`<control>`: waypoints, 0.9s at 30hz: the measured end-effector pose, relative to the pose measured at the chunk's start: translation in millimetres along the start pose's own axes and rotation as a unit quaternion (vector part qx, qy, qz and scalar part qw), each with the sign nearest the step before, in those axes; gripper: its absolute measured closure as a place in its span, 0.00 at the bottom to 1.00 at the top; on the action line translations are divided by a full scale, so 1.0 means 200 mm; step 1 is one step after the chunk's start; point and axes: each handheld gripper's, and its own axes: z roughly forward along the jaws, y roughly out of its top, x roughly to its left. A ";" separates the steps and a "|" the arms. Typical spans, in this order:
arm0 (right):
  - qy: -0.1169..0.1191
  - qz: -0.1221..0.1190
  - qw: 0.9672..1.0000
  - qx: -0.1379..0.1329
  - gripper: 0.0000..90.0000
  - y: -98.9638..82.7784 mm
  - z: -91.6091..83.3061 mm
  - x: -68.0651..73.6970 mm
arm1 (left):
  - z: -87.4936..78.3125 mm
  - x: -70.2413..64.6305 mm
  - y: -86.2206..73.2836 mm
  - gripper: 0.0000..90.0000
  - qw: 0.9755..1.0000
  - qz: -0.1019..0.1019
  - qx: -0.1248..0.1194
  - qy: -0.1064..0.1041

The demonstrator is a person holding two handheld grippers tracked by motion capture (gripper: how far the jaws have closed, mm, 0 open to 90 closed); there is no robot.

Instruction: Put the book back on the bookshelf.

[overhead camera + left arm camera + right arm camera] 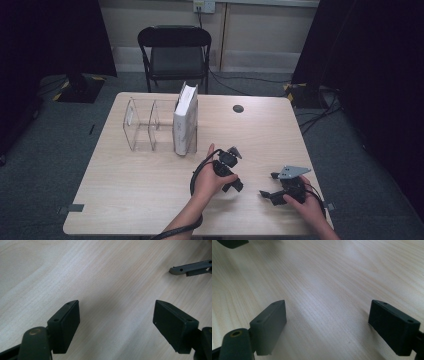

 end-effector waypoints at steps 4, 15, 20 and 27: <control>0.000 0.000 1.000 0.000 0.16 0.00 0.00 0.00 | 0.01 0.00 -0.01 0.24 1.000 0.009 -0.005 0.005; 0.000 0.000 1.000 0.000 0.16 0.00 0.00 0.00 | 0.06 -0.01 -0.02 0.22 1.000 0.018 0.002 0.013; 0.000 0.000 1.000 0.000 0.16 0.00 0.00 0.00 | 0.07 -0.02 -0.03 0.19 0.999 0.037 -0.003 0.023; 0.000 0.000 1.000 0.000 0.16 0.00 0.00 0.00 | 0.09 -0.05 -0.05 0.14 0.996 0.075 -0.013 0.036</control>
